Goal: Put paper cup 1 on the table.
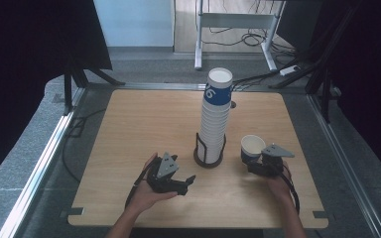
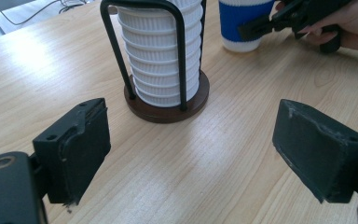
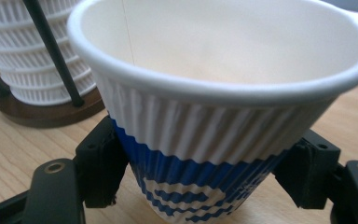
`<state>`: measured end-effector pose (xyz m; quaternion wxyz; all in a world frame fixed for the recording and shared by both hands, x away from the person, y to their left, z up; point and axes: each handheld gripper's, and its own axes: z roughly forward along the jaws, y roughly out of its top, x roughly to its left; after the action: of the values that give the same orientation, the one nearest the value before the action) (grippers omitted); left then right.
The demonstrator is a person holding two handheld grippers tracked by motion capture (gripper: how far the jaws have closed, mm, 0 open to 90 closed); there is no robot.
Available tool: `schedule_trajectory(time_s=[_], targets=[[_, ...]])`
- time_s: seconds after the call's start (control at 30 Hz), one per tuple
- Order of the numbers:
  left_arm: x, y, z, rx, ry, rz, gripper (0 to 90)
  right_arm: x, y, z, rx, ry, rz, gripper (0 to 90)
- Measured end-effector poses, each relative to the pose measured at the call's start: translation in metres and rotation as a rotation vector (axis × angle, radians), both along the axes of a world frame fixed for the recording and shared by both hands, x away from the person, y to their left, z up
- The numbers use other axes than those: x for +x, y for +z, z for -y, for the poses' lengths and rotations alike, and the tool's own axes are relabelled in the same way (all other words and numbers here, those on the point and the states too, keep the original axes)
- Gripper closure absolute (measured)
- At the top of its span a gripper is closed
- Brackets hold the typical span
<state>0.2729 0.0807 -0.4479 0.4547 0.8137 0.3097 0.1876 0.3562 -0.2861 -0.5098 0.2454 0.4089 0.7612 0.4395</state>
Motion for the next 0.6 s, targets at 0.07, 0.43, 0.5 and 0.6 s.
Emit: schedule_trajectory(time_s=[0.07, 0.43, 0.5, 0.6], targets=[[-0.0001, 0.0000, 0.0001, 0.000, -0.001, 0.000, 11.4, 0.0007, -0.0017, -0.0015, -0.003, 0.004, -0.009, 26.1], [-0.0009, -0.0009, 0.0021, 0.012, -0.016, -0.002, 11.4, 0.0010, -0.0033, -0.0078, -0.014, 0.032, -0.023, 25.6], [-0.0009, -0.0010, 0.0022, 0.015, -0.019, -0.003, 11.4, 0.0008, -0.0035, -0.0084, -0.020, 0.031, -0.020, 25.0], [-0.0015, -0.0012, 0.0029, 0.019, -0.022, -0.003, 11.4, -0.0005, -0.0036, -0.0099, -0.041, 0.015, -0.016, 22.5]])
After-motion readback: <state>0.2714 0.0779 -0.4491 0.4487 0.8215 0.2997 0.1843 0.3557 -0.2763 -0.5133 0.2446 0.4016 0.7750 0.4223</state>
